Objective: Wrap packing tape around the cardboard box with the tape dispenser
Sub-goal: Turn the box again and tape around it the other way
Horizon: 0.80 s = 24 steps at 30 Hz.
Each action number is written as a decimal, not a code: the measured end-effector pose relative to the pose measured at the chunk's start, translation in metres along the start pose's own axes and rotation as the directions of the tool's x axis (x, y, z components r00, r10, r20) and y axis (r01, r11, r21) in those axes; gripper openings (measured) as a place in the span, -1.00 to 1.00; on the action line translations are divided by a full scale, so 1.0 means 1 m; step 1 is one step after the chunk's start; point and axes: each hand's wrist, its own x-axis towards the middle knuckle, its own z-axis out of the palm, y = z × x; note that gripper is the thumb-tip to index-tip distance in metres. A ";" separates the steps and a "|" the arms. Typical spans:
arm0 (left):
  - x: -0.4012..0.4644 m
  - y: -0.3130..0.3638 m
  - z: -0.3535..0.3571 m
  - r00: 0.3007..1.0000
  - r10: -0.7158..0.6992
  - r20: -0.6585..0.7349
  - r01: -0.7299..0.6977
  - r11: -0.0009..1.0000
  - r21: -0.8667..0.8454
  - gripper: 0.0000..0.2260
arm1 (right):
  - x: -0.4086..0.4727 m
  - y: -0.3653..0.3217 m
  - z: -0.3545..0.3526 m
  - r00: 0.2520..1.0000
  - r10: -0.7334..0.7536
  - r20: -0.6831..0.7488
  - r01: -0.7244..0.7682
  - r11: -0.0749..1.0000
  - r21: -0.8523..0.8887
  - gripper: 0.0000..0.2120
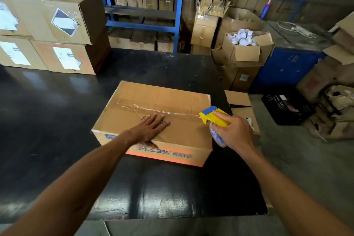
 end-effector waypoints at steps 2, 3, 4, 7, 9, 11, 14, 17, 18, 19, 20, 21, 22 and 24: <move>-0.005 -0.015 -0.009 0.998 0.014 0.064 -0.016 0.999 0.028 0.01 | 0.001 0.002 -0.002 1.000 0.012 0.003 -0.012 1.000 0.002 -0.50; -0.004 -0.014 -0.014 0.995 0.000 0.097 -0.003 1.000 0.030 0.03 | 0.002 0.003 -0.002 1.000 0.019 0.011 -0.019 1.000 0.007 -0.49; -0.001 -0.008 -0.020 0.991 -0.026 0.128 0.024 1.000 0.018 0.07 | 0.003 0.004 -0.002 0.999 0.029 0.019 -0.029 0.999 0.020 -0.48; 0.019 0.041 -0.032 0.978 -0.150 0.147 0.170 0.976 -0.138 0.17 | 0.010 0.004 -0.001 0.997 0.078 0.014 -0.079 0.991 0.106 -0.44; 0.040 0.091 -0.035 0.963 -0.252 0.100 0.271 0.899 -0.345 0.18 | 0.015 0.003 -0.002 0.995 0.095 0.008 -0.095 0.987 0.126 -0.47; 0.062 0.142 -0.040 0.929 -0.362 0.081 0.350 0.785 -0.510 0.22 | 0.016 0.003 -0.003 0.998 0.061 0.010 -0.062 0.993 0.095 -0.49; 0.086 0.190 -0.041 0.876 -0.480 0.052 0.437 0.743 -0.507 0.15 | 0.013 0.006 -0.008 1.000 -0.025 -0.005 0.025 0.999 0.025 -0.49; 0.089 0.196 -0.035 0.854 -0.521 0.004 0.476 0.776 -0.414 -0.07 | 0.012 0.013 -0.011 1.000 -0.011 -0.013 0.011 1.000 0.027 -0.51; 0.087 0.193 -0.033 0.860 -0.509 -0.007 0.466 0.793 -0.393 -0.10 | 0.012 0.015 -0.010 1.000 0.006 -0.007 -0.006 0.999 0.040 -0.51; 0.083 0.190 -0.032 0.872 -0.490 -0.018 0.449 0.813 -0.370 -0.12 | 0.012 0.017 -0.009 1.000 0.020 0.000 -0.020 0.998 0.058 -0.51; 0.078 0.185 -0.030 0.886 -0.463 -0.030 0.425 0.836 -0.346 -0.13 | 0.012 0.018 -0.007 0.999 0.035 0.010 -0.036 0.997 0.075 -0.50; 0.072 0.179 -0.028 0.903 -0.426 -0.045 0.390 0.861 -0.325 -0.14 | 0.013 0.018 -0.006 0.998 0.050 0.026 -0.052 0.994 0.093 -0.50; 0.066 0.170 -0.025 0.923 -0.380 -0.061 0.346 0.888 -0.302 -0.14 | 0.013 0.016 -0.004 0.997 0.068 0.045 -0.072 0.991 0.110 -0.50; 0.050 0.149 -0.017 0.960 -0.265 -0.094 0.239 0.945 -0.224 -0.12 | 0.014 0.013 0.000 0.991 0.105 0.081 -0.116 0.982 0.151 -0.52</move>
